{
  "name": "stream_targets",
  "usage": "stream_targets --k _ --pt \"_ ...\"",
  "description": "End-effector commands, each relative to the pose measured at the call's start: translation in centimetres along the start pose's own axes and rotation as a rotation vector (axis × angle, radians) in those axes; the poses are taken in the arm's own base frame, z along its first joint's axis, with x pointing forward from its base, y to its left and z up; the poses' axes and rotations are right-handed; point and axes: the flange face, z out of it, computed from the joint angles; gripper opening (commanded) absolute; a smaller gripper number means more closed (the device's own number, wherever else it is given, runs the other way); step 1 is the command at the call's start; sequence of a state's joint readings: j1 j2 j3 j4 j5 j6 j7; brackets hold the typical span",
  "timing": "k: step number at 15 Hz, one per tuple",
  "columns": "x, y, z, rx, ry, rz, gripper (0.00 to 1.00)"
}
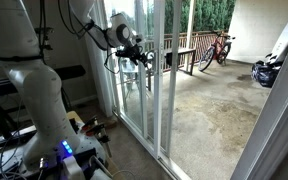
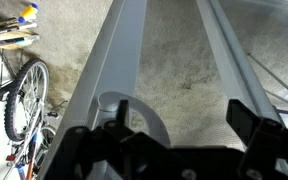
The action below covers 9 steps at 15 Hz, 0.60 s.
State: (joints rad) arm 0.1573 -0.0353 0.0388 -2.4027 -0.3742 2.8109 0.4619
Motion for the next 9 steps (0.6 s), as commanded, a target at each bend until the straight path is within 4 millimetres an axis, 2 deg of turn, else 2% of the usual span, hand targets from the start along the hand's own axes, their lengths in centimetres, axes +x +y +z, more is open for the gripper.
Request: stream_targets --k 1,9 --pt "-0.74 0.6 -0.11 -0.005 0.016 0.023 1.0" --pt "-0.65 0.11 0.44 0.026 0.059 0.013 1.0"
